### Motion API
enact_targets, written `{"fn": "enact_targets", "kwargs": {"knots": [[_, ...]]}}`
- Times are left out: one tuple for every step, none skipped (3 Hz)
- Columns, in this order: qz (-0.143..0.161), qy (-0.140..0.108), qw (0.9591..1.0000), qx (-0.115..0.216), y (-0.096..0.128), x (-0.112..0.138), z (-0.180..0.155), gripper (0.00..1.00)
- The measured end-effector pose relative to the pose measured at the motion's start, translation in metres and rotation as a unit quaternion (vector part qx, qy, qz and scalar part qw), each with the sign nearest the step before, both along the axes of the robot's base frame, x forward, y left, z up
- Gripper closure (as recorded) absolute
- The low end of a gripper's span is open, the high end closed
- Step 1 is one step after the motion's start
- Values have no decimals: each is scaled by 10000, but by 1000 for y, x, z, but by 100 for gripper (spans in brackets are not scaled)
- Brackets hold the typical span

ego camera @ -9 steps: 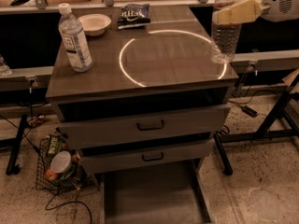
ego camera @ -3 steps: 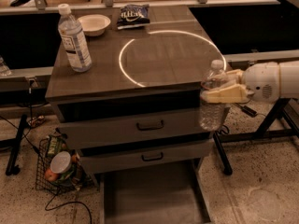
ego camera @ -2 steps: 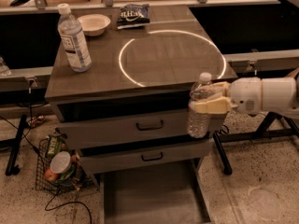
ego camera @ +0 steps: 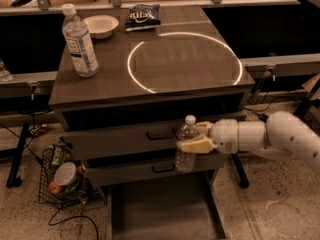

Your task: Place water bottle into bottom drawer

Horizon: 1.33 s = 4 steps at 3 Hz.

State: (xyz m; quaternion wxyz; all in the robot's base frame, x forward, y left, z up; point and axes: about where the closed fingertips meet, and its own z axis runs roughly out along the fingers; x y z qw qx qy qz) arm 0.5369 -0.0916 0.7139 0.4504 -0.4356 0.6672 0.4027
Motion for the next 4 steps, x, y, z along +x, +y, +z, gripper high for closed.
{"fn": "enact_targets", "kwargs": {"knots": [[-2, 222, 9997, 66, 17, -5, -55, 100], [-422, 181, 9989, 79, -4, -22, -97, 100], [-422, 181, 9989, 79, -4, -22, -97, 100], [-456, 131, 9988, -87, -3, -24, -103, 100]]}}
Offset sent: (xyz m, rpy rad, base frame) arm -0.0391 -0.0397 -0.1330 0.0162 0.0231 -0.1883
